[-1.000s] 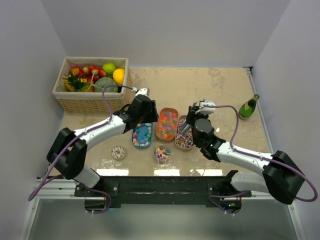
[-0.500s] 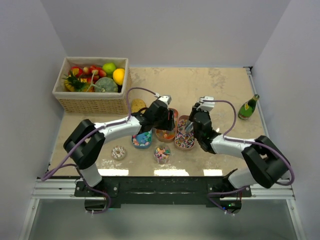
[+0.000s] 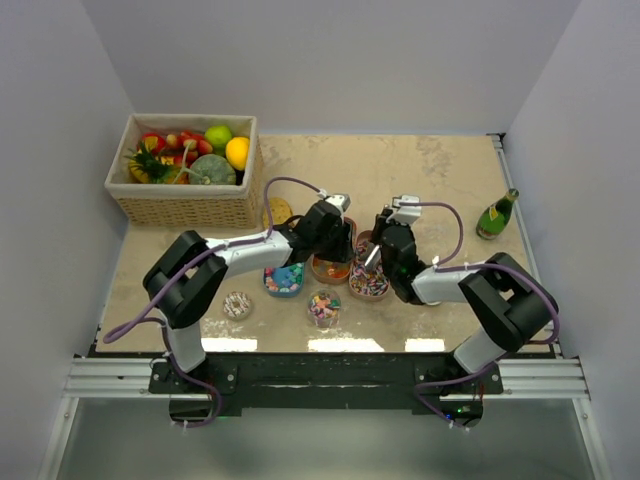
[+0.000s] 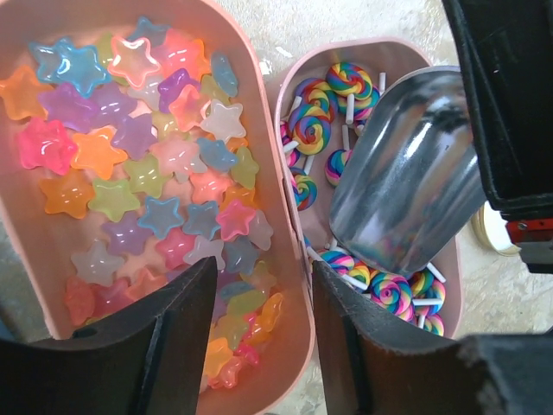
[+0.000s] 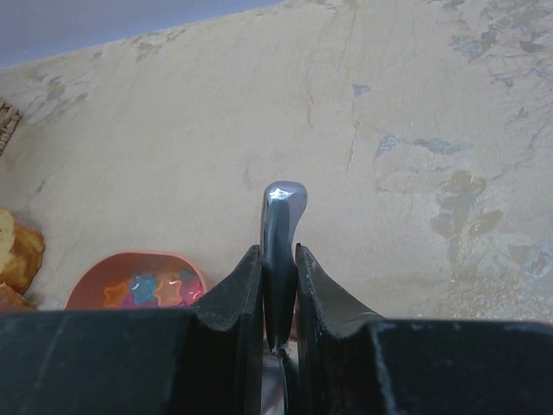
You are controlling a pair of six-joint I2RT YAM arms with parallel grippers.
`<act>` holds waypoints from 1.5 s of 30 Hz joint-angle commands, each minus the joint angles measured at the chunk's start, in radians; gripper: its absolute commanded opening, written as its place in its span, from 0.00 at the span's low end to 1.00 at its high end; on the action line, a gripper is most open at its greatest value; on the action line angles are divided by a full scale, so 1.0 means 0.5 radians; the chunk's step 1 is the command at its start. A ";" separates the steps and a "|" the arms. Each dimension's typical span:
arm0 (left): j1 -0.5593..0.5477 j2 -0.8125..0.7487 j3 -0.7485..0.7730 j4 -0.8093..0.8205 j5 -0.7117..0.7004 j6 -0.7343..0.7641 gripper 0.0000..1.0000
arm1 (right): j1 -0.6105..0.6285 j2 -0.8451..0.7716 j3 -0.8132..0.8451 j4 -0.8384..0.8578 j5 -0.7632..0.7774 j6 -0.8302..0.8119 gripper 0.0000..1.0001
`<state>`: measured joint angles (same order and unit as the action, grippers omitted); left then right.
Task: Pack the candies
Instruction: Place the fake candies in the packing bottle, then scoop the fake candies from the storage box.
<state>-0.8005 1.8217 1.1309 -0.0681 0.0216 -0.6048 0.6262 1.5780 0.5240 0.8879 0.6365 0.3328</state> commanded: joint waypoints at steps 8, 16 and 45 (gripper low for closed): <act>-0.016 0.056 0.085 0.106 0.083 0.028 0.47 | -0.083 0.078 -0.103 0.319 0.009 0.282 0.00; -0.025 0.096 0.088 0.105 0.101 0.013 0.43 | -0.123 0.007 -0.115 0.353 0.206 0.328 0.00; -0.031 0.179 0.140 0.057 0.028 -0.057 0.00 | -0.126 0.274 -0.220 0.280 -0.616 0.724 0.00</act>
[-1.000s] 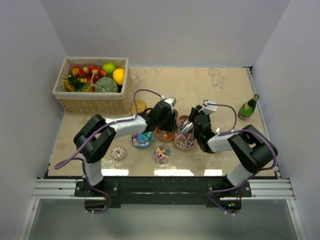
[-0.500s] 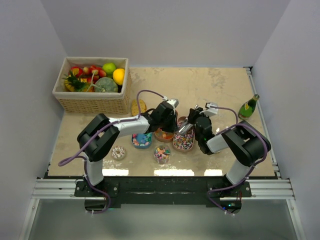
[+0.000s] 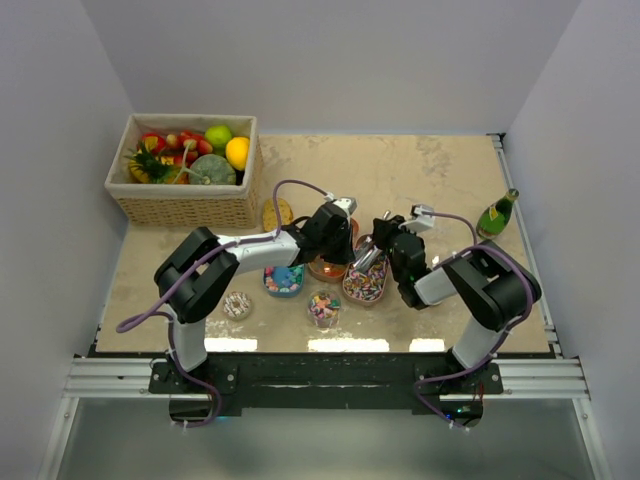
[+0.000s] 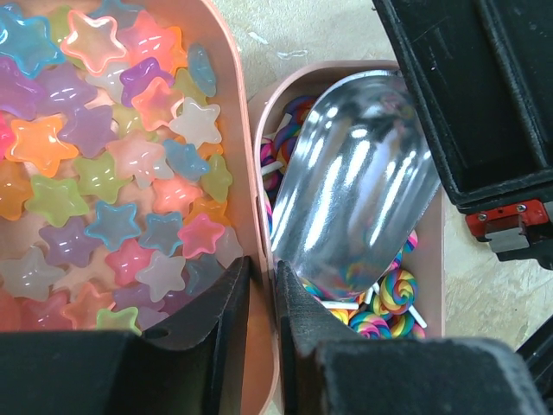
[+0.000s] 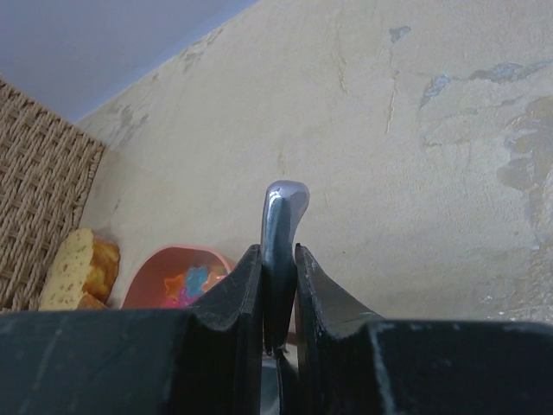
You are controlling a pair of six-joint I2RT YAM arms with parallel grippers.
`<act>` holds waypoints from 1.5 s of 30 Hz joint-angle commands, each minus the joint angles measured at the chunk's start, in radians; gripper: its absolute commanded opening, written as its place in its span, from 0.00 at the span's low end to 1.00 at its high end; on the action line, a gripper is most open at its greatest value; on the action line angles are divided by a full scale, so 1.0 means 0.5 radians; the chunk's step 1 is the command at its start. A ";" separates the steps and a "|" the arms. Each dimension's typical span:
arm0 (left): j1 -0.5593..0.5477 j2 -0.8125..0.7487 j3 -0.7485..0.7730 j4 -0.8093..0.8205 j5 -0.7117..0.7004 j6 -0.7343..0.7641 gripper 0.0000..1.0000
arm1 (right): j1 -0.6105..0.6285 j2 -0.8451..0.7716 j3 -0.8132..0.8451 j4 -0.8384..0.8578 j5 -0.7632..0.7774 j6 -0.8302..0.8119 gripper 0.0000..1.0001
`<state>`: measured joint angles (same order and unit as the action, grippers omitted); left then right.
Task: Pack the candies
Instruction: Scoop the fake candies from the storage box.
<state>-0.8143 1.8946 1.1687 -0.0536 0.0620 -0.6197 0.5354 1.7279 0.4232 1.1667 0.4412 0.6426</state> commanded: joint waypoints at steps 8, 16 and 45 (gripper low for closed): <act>-0.004 -0.040 0.034 -0.037 -0.265 -0.138 0.00 | 0.055 -0.191 -0.132 -0.428 -0.201 0.209 0.00; -0.004 -0.074 -0.009 -0.080 -0.382 -0.264 0.00 | 0.058 -0.415 -0.205 -0.603 -0.082 0.295 0.00; -0.007 -0.056 -0.009 -0.092 -0.400 -0.362 0.00 | 0.092 -0.194 -0.160 -0.565 -0.349 0.531 0.00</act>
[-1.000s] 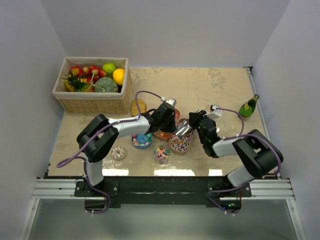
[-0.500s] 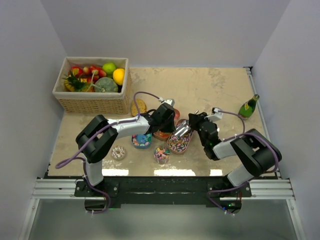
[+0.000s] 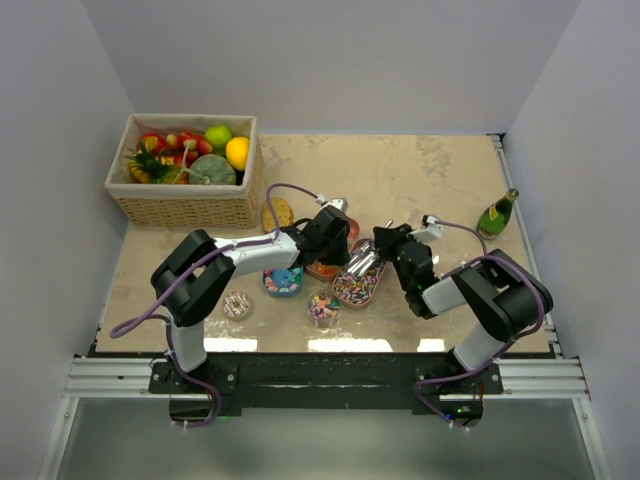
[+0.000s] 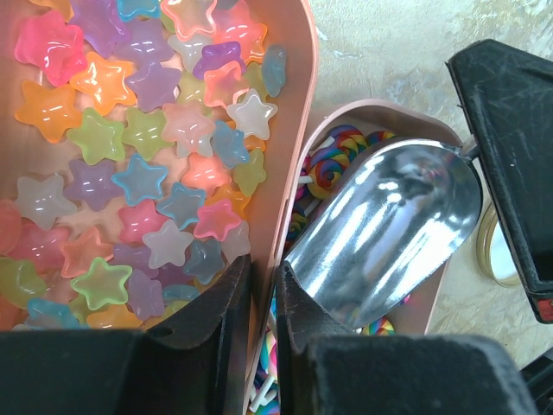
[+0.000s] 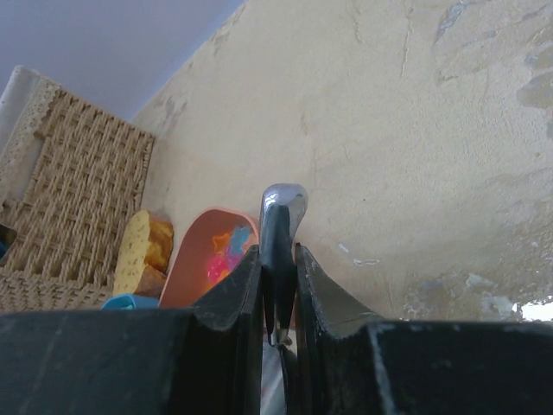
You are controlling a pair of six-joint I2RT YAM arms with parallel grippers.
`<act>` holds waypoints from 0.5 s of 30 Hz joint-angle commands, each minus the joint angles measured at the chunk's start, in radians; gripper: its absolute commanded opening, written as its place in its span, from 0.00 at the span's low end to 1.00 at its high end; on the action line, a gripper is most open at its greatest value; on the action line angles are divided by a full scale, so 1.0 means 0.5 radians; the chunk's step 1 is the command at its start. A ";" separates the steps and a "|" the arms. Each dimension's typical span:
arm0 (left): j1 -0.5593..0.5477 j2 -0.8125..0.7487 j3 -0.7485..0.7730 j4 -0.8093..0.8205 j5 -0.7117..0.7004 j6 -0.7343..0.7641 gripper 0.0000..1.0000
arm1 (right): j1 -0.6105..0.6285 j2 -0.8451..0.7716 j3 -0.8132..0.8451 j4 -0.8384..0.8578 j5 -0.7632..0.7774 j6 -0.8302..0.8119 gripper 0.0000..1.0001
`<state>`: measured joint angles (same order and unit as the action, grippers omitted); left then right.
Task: Pack the candies
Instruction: Scoop the fake candies from the storage box.
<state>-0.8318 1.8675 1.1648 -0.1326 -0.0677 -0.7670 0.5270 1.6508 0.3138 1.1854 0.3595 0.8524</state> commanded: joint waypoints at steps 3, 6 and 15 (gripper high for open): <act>0.031 0.005 0.014 0.057 -0.138 -0.068 0.00 | 0.109 -0.077 0.133 -0.857 -0.219 0.191 0.00; 0.031 0.002 0.023 0.050 -0.150 -0.065 0.00 | 0.109 -0.111 0.182 -1.054 -0.243 0.255 0.00; 0.031 0.011 0.042 0.044 -0.147 -0.058 0.00 | 0.121 -0.154 0.097 -1.028 -0.228 0.228 0.00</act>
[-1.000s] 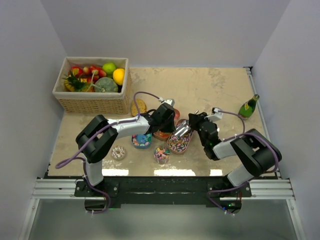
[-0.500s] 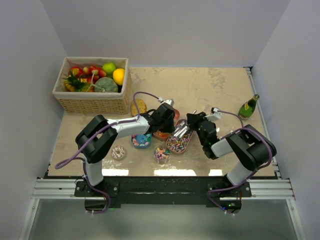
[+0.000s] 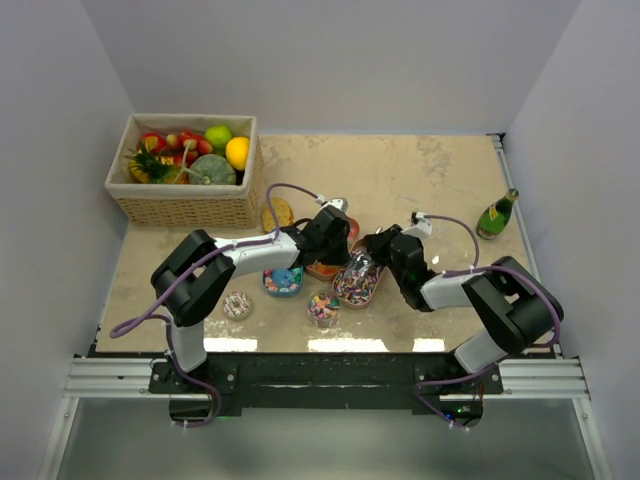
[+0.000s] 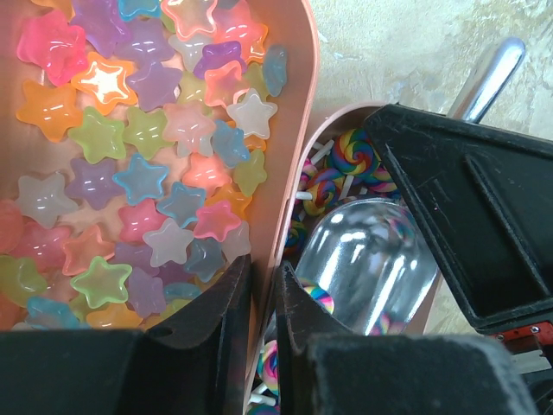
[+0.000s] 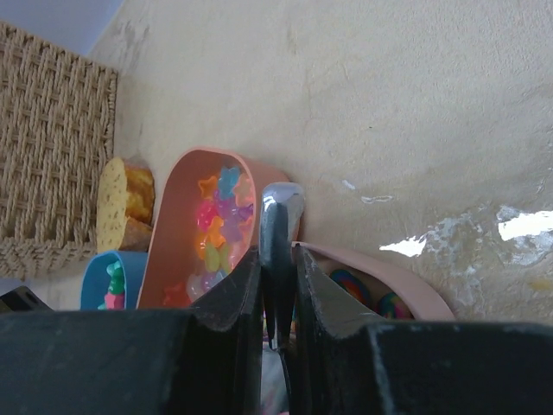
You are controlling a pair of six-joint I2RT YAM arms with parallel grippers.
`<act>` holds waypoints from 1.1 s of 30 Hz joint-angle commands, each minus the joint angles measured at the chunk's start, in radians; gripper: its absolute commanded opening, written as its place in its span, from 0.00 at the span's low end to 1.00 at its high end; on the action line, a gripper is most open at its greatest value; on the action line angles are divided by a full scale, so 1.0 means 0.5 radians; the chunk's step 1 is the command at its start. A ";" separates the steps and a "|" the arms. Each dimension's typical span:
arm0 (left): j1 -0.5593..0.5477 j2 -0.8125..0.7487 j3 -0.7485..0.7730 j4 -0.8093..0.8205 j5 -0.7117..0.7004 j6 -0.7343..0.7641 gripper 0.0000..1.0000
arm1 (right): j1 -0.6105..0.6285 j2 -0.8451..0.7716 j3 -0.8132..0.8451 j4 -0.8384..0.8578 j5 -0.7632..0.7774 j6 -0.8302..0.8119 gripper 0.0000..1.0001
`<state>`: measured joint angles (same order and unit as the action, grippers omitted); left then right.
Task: Pack the candies
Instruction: Scoop the fake candies from the storage box.
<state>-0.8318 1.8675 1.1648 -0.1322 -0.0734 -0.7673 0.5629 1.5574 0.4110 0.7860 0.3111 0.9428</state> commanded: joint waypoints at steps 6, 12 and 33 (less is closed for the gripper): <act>0.031 -0.001 0.039 0.040 -0.135 -0.045 0.00 | 0.049 -0.016 -0.116 -0.207 -0.012 0.093 0.00; 0.031 -0.011 0.020 0.037 -0.138 -0.042 0.00 | 0.049 -0.224 -0.104 -0.388 0.193 0.204 0.00; 0.031 -0.032 0.002 0.031 -0.154 -0.048 0.00 | 0.046 -0.774 -0.187 -0.731 0.332 0.424 0.00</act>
<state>-0.8318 1.8675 1.1648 -0.1249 -0.0887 -0.7677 0.5816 1.2076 0.3313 0.4706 0.4541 1.0935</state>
